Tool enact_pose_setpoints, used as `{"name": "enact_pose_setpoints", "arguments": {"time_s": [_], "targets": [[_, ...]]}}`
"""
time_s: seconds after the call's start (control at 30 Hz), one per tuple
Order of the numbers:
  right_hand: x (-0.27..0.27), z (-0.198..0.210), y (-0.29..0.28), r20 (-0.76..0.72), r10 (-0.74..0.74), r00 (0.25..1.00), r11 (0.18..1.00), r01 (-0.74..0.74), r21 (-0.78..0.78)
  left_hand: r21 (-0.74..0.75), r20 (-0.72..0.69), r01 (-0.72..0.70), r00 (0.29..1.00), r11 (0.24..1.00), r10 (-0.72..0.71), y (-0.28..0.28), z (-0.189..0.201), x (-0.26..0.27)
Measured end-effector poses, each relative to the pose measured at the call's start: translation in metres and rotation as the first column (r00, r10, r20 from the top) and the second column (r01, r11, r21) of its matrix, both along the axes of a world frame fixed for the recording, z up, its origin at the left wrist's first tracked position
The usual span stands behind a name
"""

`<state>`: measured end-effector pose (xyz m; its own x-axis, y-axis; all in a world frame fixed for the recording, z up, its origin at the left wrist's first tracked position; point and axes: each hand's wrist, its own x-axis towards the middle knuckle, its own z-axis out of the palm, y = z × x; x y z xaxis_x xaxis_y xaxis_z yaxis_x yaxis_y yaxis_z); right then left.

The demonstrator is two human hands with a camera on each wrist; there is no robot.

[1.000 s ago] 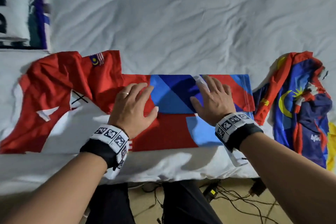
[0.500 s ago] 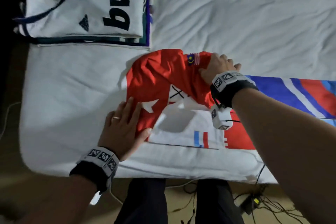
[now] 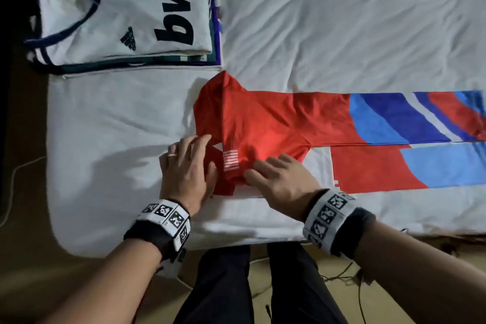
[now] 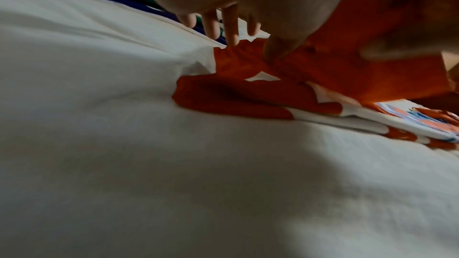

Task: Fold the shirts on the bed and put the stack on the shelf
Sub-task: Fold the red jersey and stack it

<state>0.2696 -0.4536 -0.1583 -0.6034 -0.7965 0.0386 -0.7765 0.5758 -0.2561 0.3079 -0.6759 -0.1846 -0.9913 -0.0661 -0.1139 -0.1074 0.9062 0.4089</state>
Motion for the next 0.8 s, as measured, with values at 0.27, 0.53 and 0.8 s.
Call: {"name": "enact_pose_setpoints", "arguments": {"time_s": [0.27,0.53,0.8], "targets": [[0.029,-0.016,0.033,0.169,-0.172,0.970,0.975,0.143,0.173,-0.126,-0.048,0.533,0.839,0.837,-0.541,0.016,-0.004,0.017],[0.021,-0.021,0.057,0.211,-0.156,0.965,0.986,0.140,0.087,-0.116,-0.062,0.567,0.815,0.815,-0.576,0.035,-0.006,0.037],[0.028,-0.020,0.078,0.135,-0.150,0.979,0.987,0.156,-0.032,-0.033,-0.242,0.591,0.777,0.806,-0.581,0.034,0.001,0.046]]}}
